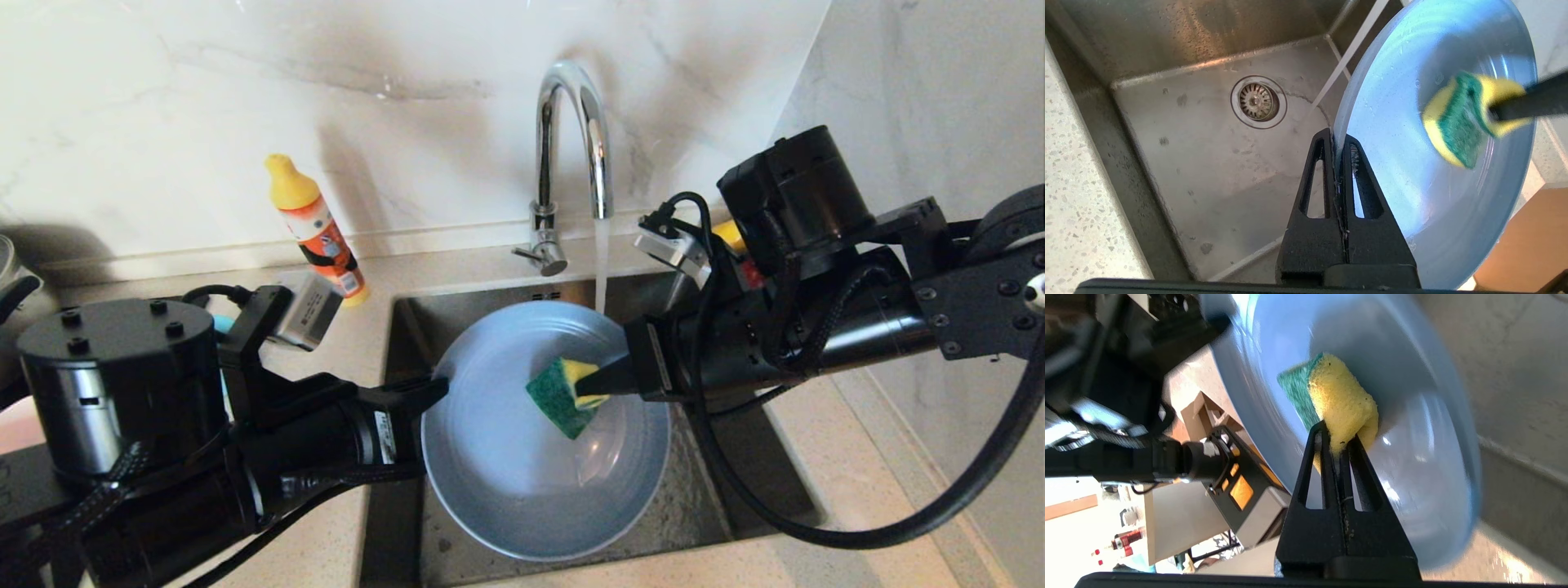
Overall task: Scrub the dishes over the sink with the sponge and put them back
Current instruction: Wipe the plate
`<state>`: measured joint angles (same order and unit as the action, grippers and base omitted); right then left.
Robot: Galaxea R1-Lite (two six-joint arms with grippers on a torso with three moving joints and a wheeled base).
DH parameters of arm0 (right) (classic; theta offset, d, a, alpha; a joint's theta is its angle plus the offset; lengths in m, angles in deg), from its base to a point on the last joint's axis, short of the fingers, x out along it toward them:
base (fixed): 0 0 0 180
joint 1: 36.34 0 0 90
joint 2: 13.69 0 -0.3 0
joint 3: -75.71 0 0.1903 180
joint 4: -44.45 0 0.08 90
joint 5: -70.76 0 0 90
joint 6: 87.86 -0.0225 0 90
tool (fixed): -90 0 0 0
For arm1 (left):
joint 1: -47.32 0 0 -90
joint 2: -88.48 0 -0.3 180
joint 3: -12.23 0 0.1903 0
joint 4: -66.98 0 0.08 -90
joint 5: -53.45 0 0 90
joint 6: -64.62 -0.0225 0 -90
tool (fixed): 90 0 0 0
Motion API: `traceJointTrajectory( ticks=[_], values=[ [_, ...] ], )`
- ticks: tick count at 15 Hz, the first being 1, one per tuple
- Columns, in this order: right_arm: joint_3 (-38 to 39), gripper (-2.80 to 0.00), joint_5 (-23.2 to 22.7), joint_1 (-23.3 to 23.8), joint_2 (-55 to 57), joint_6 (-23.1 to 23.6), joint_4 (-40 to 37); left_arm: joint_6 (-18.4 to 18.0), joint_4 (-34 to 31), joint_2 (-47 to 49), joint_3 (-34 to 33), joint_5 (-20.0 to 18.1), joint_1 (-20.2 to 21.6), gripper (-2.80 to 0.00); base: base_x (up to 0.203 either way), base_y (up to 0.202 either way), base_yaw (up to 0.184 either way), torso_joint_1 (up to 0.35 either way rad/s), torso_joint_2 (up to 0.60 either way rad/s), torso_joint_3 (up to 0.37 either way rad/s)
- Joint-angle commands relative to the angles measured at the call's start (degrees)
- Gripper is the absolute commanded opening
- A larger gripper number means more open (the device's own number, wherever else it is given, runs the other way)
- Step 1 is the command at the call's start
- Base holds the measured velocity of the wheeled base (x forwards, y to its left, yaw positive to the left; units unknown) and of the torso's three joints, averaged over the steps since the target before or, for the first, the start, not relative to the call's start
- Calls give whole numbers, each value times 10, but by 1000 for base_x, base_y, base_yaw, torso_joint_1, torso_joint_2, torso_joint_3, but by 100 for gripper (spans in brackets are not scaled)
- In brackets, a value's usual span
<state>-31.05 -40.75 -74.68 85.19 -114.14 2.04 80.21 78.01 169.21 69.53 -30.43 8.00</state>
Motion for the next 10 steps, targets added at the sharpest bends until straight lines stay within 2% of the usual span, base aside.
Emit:
traceJointTrajectory(
  ticks=[1,5,10],
  values=[
    [30,-280,-1,-3,-22,0,0,2,2,-1,2,2,0,-280,0,0,0,0,0,0],
    [65,-280,-1,-17,-12,0,6,15,3,6,6,0,2,-280,0,0,0,0,0,0],
    [49,-280,0,-70,35,-3,27,15,3,13,11,0,4,-280,0,0,0,0,0,0]
  ],
)
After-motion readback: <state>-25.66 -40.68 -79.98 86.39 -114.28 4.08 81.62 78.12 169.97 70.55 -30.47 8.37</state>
